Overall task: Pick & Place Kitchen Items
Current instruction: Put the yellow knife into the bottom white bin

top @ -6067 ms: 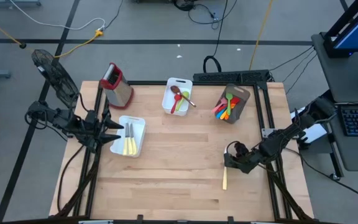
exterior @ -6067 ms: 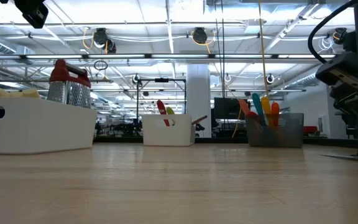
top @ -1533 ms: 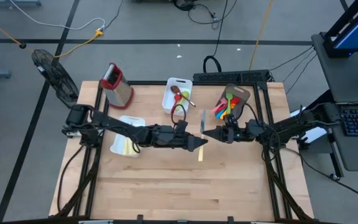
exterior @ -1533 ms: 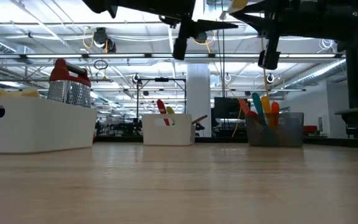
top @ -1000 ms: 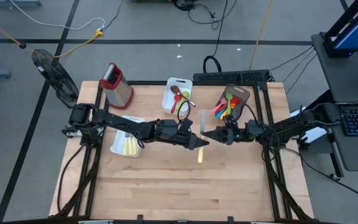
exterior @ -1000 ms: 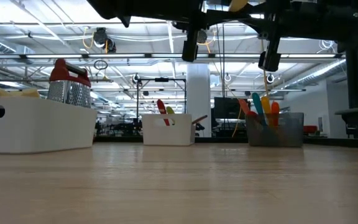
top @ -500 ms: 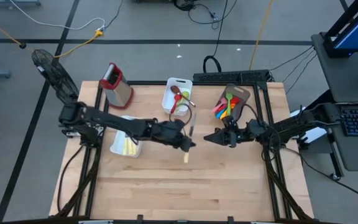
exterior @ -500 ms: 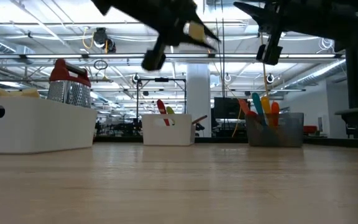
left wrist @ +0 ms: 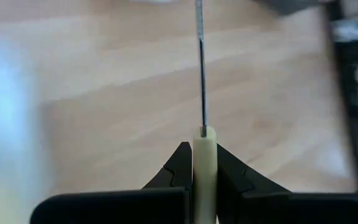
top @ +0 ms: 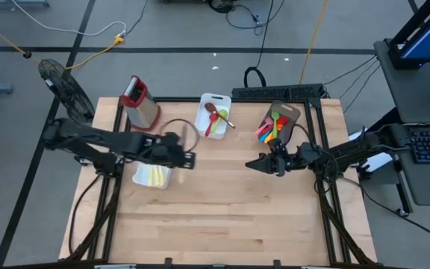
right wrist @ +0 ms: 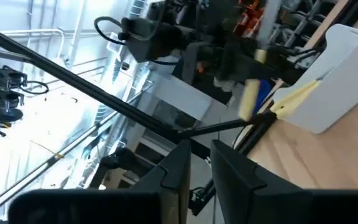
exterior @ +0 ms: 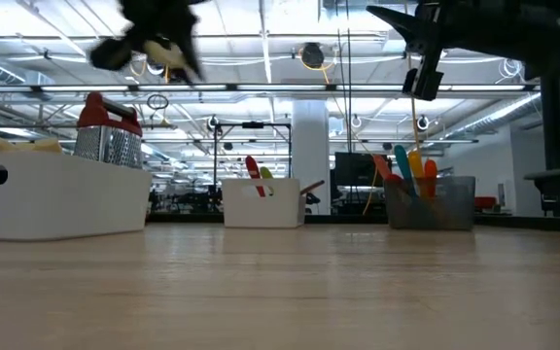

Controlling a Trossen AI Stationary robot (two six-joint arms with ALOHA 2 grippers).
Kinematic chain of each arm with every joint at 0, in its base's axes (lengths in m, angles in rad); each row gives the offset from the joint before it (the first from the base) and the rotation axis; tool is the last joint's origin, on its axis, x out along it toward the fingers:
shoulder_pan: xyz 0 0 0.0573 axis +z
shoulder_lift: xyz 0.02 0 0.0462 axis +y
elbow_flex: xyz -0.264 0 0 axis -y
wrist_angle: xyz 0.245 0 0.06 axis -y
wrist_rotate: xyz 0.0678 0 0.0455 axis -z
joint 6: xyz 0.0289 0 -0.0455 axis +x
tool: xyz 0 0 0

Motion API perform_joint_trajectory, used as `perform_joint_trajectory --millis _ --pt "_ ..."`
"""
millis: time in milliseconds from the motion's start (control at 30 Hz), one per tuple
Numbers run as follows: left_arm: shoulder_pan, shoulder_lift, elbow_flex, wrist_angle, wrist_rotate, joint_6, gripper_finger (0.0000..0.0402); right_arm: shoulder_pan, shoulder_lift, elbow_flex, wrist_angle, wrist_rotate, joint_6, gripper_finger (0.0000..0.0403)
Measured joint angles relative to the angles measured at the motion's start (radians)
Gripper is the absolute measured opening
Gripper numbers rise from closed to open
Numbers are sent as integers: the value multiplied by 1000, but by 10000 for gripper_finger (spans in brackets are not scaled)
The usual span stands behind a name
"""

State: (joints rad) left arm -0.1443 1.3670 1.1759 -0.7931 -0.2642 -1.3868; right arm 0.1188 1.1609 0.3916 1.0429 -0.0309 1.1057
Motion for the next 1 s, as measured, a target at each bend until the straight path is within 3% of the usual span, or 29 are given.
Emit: perform_joint_trajectory --millis 167,367,867,1000 --pt "-1 -70 2 -343 48 -192 21 0 -8 -6 0 1 -1 59" --pt "37 -80 -2 -585 185 -265 21 0 -8 -6 -3 0 -11 57" --pt "219 -77 -186 -583 542 -92 21 1 -7 -6 -4 -27 -22 55" --pt "253 -77 -228 -510 619 -61 21 1 -7 -6 -4 -27 -22 55"
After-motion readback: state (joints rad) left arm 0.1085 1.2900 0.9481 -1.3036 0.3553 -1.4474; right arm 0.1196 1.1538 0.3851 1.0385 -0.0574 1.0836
